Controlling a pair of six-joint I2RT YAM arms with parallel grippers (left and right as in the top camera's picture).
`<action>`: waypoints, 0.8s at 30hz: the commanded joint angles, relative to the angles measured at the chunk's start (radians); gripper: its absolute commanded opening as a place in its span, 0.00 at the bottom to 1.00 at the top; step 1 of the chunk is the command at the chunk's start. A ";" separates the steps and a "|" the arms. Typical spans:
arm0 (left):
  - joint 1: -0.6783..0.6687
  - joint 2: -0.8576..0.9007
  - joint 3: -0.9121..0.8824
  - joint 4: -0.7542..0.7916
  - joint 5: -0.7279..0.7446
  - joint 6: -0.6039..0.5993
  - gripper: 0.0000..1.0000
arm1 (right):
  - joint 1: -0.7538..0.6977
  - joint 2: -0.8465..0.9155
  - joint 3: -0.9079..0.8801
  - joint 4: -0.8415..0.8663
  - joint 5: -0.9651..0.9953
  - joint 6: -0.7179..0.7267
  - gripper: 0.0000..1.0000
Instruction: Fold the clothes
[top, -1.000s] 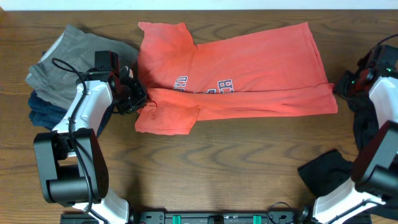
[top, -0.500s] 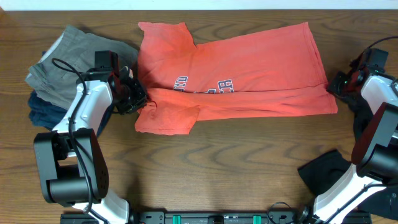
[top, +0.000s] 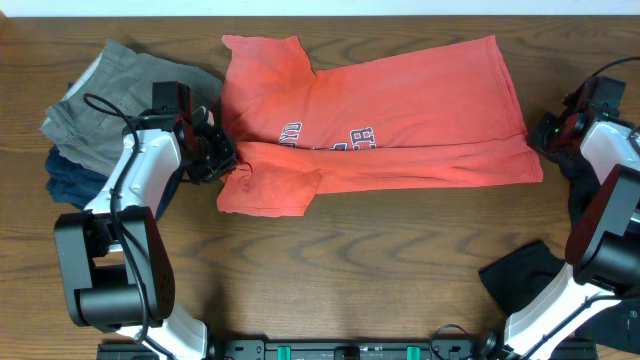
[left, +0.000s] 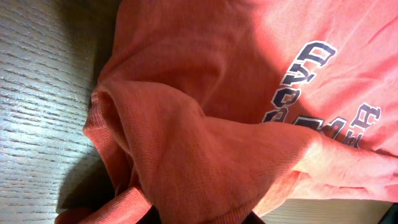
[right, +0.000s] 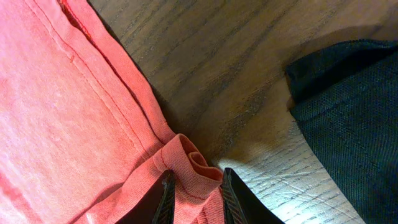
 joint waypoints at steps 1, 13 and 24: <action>0.007 0.004 0.000 -0.004 0.014 -0.002 0.17 | 0.005 0.007 -0.001 0.006 -0.008 0.008 0.31; 0.007 0.004 0.000 -0.004 0.014 -0.002 0.17 | 0.005 0.007 -0.001 0.010 -0.012 0.007 0.01; 0.007 0.004 0.000 -0.004 0.013 -0.002 0.17 | 0.005 0.004 0.000 0.166 -0.353 0.073 0.01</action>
